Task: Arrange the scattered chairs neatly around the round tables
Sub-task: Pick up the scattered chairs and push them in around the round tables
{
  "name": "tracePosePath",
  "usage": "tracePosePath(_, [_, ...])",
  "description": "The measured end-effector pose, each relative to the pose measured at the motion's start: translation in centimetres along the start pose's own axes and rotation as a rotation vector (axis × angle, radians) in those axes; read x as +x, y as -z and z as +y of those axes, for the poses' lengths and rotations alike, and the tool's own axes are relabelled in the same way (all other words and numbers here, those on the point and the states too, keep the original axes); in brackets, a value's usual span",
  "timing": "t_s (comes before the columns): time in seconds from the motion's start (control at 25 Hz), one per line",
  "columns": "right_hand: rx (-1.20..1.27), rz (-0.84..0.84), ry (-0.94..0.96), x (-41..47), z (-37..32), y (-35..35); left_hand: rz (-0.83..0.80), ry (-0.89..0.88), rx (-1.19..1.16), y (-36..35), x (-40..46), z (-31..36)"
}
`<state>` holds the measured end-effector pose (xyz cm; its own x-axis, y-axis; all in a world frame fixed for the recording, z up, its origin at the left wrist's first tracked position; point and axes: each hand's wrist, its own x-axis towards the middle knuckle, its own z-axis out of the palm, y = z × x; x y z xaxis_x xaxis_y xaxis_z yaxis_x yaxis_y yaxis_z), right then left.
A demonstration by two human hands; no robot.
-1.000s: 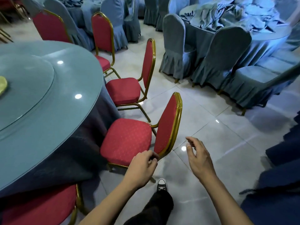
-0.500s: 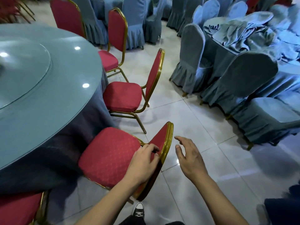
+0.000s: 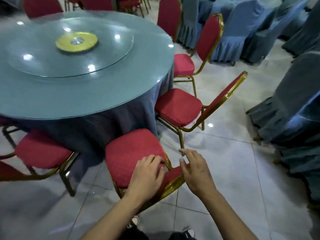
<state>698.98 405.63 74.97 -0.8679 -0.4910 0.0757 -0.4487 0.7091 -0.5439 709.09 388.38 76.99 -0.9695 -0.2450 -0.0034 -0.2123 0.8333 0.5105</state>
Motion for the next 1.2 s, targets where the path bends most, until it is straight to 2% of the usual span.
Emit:
tracePosePath(0.2, [0.008, -0.216, 0.237, -0.1, 3.9, 0.5, 0.116, 0.319, 0.081, -3.4, -4.0, 3.1])
tracePosePath(0.32, [-0.06, -0.296, 0.332, -1.9, 5.4, 0.0, 0.191, 0.517, 0.047, -5.3, -8.0, 3.8])
tracePosePath(0.4, [-0.059, -0.287, 0.24, -2.8, 6.5, -0.4, 0.214, 0.599, 0.053, -6.6, -10.0, 4.2])
tracePosePath(0.52, [0.084, -0.31, 0.11, -2.8, 7.3, -0.8, 0.272, 0.693, 0.053, -8.0, -10.9, 4.7])
tracePosePath(0.68, [0.135, -0.321, 0.17, -0.4, 5.6, -3.4, 0.335, 0.714, 0.02, -7.2, -9.4, 1.0])
tracePosePath(1.0, [0.074, -0.448, 0.164, 12.3, 1.2, -7.4, 0.319, 0.682, -0.011, -2.6, -0.4, -8.2])
tracePosePath(1.2, [0.044, -0.529, 0.118, 17.6, -2.8, -9.3, 0.182, 0.692, 0.007, 1.7, 3.8, -13.3])
